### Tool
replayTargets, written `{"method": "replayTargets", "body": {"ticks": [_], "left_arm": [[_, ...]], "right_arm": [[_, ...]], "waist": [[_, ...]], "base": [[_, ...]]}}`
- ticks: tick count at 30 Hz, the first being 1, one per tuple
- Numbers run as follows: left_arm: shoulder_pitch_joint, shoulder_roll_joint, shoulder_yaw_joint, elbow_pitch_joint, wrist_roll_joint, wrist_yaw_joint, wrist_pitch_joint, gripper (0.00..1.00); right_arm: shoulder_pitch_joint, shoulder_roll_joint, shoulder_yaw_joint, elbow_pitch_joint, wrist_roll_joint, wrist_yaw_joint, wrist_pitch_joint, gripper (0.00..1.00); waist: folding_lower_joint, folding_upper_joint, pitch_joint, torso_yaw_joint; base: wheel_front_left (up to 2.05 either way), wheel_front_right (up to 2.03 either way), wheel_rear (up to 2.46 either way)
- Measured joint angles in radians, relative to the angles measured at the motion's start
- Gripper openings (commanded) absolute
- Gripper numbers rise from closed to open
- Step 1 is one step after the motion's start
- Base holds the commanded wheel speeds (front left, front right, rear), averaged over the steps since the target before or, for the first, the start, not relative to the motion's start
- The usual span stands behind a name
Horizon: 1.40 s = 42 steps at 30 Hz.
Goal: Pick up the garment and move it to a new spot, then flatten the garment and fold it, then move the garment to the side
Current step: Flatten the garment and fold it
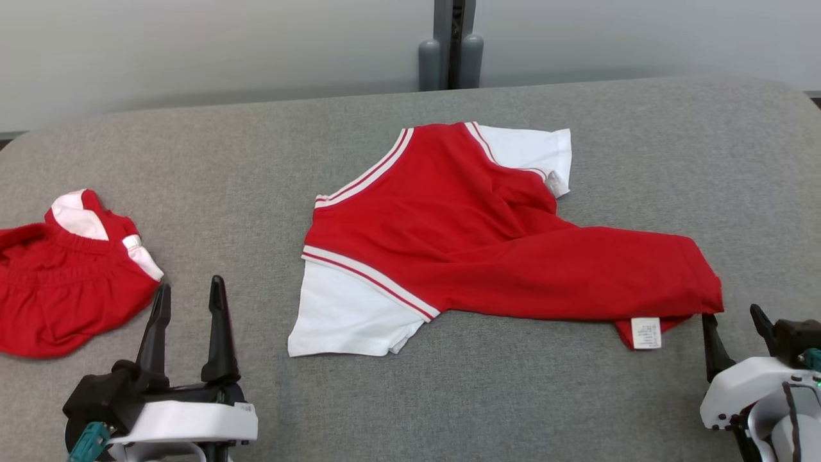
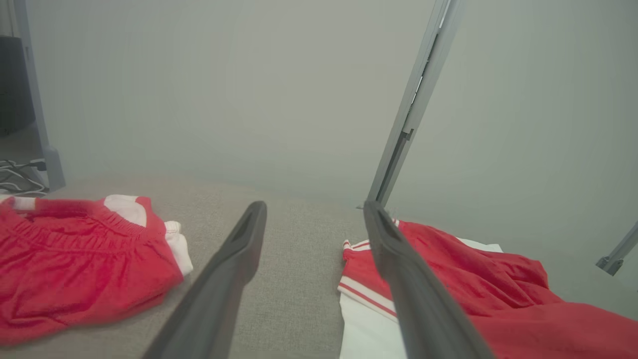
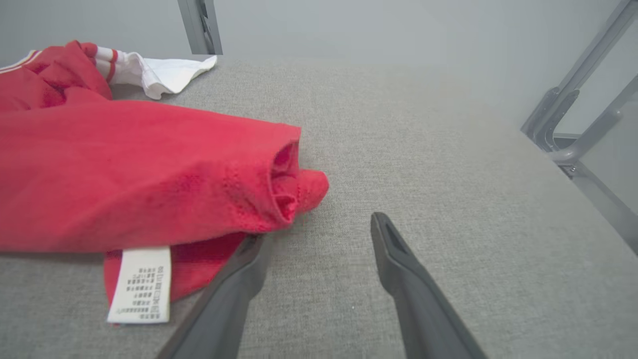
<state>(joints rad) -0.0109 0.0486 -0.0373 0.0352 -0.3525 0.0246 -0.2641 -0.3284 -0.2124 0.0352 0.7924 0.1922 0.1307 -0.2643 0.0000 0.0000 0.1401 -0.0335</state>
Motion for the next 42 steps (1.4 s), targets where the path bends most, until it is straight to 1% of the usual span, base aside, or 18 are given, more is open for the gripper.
{"method": "replayTargets", "body": {"ticks": [3, 5, 8, 12, 16, 21, 26, 29, 35, 42], "left_arm": [[0.007, 0.000, 0.016, 0.014, -0.020, 0.000, 0.000, 1.00], [0.008, 0.001, 0.024, 0.021, -0.049, 0.002, 0.000, 1.00], [0.020, 0.000, 0.023, 0.030, -0.066, 0.004, 0.000, 1.00], [0.039, 0.000, 0.013, 0.032, -0.082, 0.012, 0.000, 1.00], [0.058, 0.000, 0.010, 0.028, -0.088, 0.014, 0.000, 1.00], [0.081, 0.000, 0.007, -0.002, -0.099, 0.031, 0.000, 1.00], [0.096, 0.000, -0.014, -0.034, -0.095, 0.046, 0.000, 1.00], [0.119, 0.000, -0.037, -0.036, -0.066, 0.053, 0.000, 1.00], [0.140, 0.000, -0.049, -0.043, -0.059, 0.069, 0.000, 1.00], [0.186, 0.000, -0.060, -0.028, -0.003, 0.091, 0.000, 1.00]], "right_arm": [[0.026, 0.033, -0.055, -0.043, -0.044, 0.000, 0.000, 1.00], [0.038, 0.067, -0.057, -0.101, -0.066, 0.000, 0.000, 1.00], [0.063, 0.103, -0.016, -0.191, -0.071, 0.000, 0.000, 1.00], [0.119, 0.128, 0.052, -0.259, -0.064, 0.000, 0.000, 1.00], [0.140, 0.137, 0.080, -0.291, -0.051, 0.000, 0.000, 1.00], [0.178, 0.145, 0.151, -0.350, -0.017, 0.000, 0.000, 1.00], [0.204, 0.132, 0.205, -0.422, 0.018, 0.000, 0.000, 1.00], [0.230, 0.117, 0.223, -0.467, 0.031, 0.000, 0.000, 1.00], [0.284, 0.110, 0.231, -0.542, 0.047, 0.000, 0.000, 1.00], [0.328, 0.114, 0.202, -0.589, 0.047, 0.000, 0.000, 1.00]], "waist": [[0.0000, 0.0000, -0.017, -0.012], [0.0000, 0.0000, -0.032, -0.021], [0.0000, 0.0000, -0.056, -0.032], [0.0000, 0.0000, -0.097, -0.044], [0.0000, 0.0000, -0.119, -0.047], [0.0000, 0.0000, -0.143, -0.049], [0.0000, 0.0000, -0.158, -0.050], [0.0000, 0.0000, -0.167, -0.050], [0.0000, 0.0000, -0.182, -0.050], [0.0000, 0.0000, -0.198, -0.057]], "base": [[0.00, 0.00, 0.00], [0.00, 0.00, 0.00], [0.00, 0.00, 0.00], [0.00, 0.00, 0.00], [0.00, 0.00, 0.00], [0.00, 0.00, 0.00], [0.00, 0.00, 0.00], [0.00, 0.00, 0.00], [0.00, 0.00, 0.00], [0.00, 0.00, 0.00]]}}
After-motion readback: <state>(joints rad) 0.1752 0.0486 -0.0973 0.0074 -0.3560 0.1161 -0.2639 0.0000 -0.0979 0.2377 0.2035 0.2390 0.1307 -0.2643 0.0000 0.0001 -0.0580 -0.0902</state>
